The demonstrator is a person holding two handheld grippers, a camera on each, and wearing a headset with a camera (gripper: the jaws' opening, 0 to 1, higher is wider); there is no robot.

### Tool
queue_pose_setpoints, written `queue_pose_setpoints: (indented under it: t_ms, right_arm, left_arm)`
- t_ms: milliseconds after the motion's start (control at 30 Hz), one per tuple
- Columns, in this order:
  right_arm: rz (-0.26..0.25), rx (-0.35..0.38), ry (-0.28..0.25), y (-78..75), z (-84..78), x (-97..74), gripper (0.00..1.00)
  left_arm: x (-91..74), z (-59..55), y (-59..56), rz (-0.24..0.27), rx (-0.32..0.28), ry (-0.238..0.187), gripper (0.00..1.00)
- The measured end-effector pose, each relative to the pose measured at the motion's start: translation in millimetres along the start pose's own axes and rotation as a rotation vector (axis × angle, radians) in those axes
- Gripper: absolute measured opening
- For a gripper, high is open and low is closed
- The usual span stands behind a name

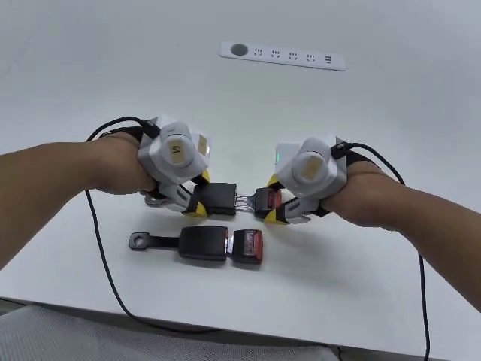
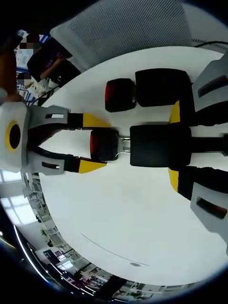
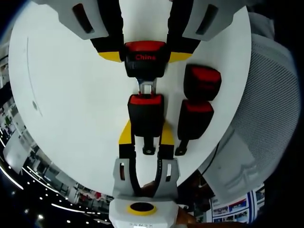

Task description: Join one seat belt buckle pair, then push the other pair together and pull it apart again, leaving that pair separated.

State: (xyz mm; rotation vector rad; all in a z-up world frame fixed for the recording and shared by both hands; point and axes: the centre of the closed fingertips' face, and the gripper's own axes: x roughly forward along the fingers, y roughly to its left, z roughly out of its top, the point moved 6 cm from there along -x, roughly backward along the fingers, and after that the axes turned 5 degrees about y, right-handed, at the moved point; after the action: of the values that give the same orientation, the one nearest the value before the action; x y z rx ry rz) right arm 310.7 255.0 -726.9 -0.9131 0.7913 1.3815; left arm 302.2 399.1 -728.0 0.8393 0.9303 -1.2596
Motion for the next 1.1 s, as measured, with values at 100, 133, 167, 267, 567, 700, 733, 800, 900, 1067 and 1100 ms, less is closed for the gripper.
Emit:
queue_pose_setpoints:
  t_ms: [100, 133, 167, 267, 567, 700, 733, 800, 900, 1067, 1100]
  right_arm:
    - [0.002, -0.004, -0.004, 0.9, 2.3, 1.8, 0.32]
    - [0.003, -0.005, -0.006, 1.3, 3.1, 2.2, 0.32]
    - [0.004, -0.007, -0.008, 0.2, 3.6, 3.1, 0.32]
    - [0.006, -0.008, -0.003, 1.5, 4.6, 4.8, 0.31]
    - [0.004, -0.004, 0.001, -0.2, 6.5, 6.6, 0.31]
    - [0.003, 0.002, -0.001, -0.1, 8.3, 7.3, 0.31]
    - [0.003, 0.002, -0.001, -0.2, 8.6, 7.5, 0.30]
    - [0.004, 0.006, 0.000, -0.8, 9.5, 8.5, 0.30]
    - [0.005, 0.006, 0.002, -0.7, 10.7, 9.2, 0.30]
    - [0.006, 0.001, -0.004, 1.2, 17.0, 12.3, 0.30]
    - [0.006, 0.001, -0.005, 0.1, 17.6, 12.8, 0.30]
  left_arm:
    - [-0.2, -1.0, 1.5, -0.004, 0.003, -0.004, 0.33]
    - [0.0, -1.3, 1.9, -0.005, 0.003, -0.005, 0.33]
    - [0.0, -1.4, 2.2, -0.005, 0.005, -0.007, 0.33]
    - [0.2, 1.3, -1.1, -0.006, 0.010, -0.008, 0.33]
    - [0.5, 1.3, -1.1, -0.017, 0.017, -0.015, 0.32]
    - [-0.2, 0.1, 0.6, -0.017, 0.013, -0.017, 0.32]
    - [-0.2, -0.2, 1.0, -0.017, 0.013, -0.018, 0.32]
    - [-0.3, -0.5, 1.2, -0.017, 0.011, -0.021, 0.32]
    - [-0.1, 0.2, 0.0, -0.017, 0.007, -0.023, 0.32]
    - [-0.2, 0.1, 0.7, -0.019, 0.007, -0.023, 0.32]
    - [-0.2, 0.0, 0.7, -0.019, 0.007, -0.024, 0.32]
